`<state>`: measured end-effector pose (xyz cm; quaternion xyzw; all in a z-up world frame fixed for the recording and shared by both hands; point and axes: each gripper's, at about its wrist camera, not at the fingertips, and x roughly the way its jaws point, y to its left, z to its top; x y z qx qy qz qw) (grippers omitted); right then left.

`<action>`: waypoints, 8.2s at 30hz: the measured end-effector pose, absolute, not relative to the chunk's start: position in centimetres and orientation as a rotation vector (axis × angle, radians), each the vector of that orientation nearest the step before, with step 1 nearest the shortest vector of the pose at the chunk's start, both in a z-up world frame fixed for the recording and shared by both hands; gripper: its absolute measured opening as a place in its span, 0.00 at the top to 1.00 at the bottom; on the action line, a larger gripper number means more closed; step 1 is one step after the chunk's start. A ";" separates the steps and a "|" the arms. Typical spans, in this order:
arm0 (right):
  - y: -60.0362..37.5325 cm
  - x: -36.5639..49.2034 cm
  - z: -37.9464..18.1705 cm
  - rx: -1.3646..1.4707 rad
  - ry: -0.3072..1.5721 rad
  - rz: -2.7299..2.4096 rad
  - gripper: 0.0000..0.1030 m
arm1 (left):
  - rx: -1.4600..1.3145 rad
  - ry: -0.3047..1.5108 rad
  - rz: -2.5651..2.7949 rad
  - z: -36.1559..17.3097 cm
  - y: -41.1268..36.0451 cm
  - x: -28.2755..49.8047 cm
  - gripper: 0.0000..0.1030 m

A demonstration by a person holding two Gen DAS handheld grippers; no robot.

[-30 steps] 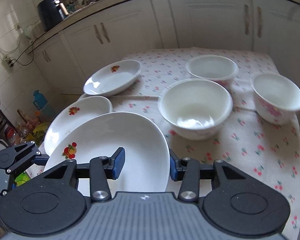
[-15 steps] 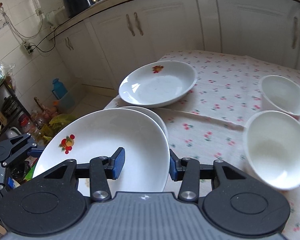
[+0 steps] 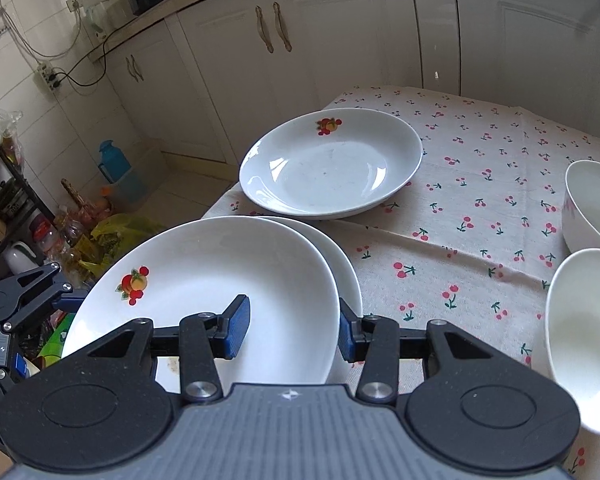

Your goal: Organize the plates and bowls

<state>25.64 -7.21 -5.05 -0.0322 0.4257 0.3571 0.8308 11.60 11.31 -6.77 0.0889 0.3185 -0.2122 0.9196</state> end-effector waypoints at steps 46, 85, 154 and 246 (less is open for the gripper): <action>-7.2 24.7 -4.2 -0.053 0.986 0.660 0.47 | 0.133 0.704 -0.439 -6.9 12.3 12.0 0.07; -7.1 24.2 0.4 -0.090 0.741 0.604 0.02 | 0.188 0.508 -0.304 -1.4 18.5 19.7 0.06; -2.0 46.6 -7.0 0.068 1.089 0.570 0.48 | 0.282 0.632 -0.885 -9.7 21.1 34.5 0.13; -7.4 24.4 -4.5 0.181 0.979 0.549 0.45 | 0.207 0.722 -0.811 -7.0 17.6 16.7 0.13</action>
